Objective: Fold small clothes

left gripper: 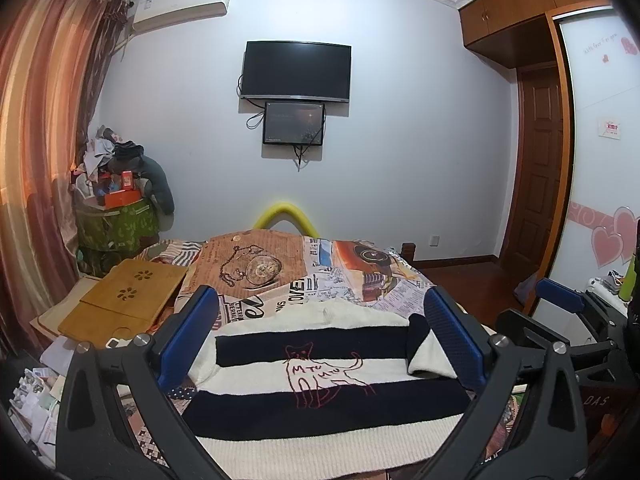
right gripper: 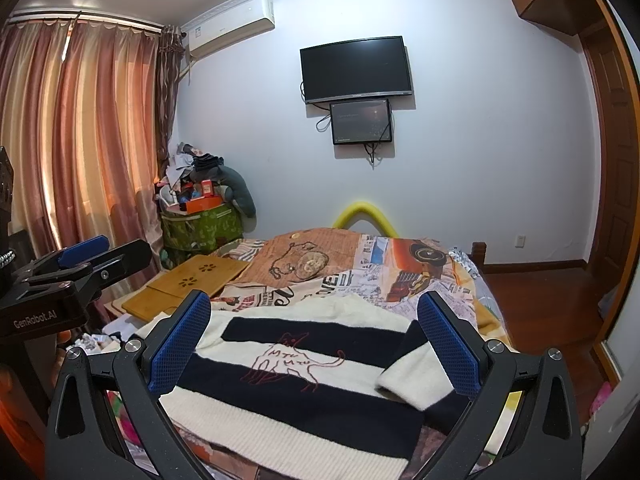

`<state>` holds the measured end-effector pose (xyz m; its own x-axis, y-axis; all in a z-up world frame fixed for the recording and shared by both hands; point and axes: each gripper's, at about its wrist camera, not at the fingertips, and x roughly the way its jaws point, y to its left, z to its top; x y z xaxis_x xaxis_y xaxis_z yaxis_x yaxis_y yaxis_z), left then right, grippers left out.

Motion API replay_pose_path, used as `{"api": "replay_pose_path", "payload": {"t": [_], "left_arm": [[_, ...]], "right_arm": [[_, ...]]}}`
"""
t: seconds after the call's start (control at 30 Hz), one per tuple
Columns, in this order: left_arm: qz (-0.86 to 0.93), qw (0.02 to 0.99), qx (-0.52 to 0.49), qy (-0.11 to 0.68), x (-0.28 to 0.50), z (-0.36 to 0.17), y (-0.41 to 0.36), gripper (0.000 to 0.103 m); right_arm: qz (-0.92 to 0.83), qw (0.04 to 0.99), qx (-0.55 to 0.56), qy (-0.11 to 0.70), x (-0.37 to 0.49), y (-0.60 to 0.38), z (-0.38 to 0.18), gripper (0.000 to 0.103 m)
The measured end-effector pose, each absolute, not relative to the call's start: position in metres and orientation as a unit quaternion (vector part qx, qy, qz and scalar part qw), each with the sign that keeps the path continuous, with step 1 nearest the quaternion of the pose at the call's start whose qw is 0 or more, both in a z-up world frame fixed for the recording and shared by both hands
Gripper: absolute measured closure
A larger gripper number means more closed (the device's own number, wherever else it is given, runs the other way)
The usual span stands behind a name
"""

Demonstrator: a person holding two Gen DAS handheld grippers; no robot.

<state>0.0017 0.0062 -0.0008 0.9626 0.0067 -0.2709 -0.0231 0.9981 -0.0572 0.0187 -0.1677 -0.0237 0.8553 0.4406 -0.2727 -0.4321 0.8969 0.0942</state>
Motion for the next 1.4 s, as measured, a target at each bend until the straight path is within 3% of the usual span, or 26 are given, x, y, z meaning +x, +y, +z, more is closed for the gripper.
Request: {"api": "replay_pose_path", "payload": {"t": [1.4], "left_arm": [[0.012,0.99,-0.028,0.138,0.0038,-0.0012,0.0053,0.0]], "right_arm": [[0.229,0.962,0.013,0.146,0.0171,-0.1659,-0.0201,0.0]]}}
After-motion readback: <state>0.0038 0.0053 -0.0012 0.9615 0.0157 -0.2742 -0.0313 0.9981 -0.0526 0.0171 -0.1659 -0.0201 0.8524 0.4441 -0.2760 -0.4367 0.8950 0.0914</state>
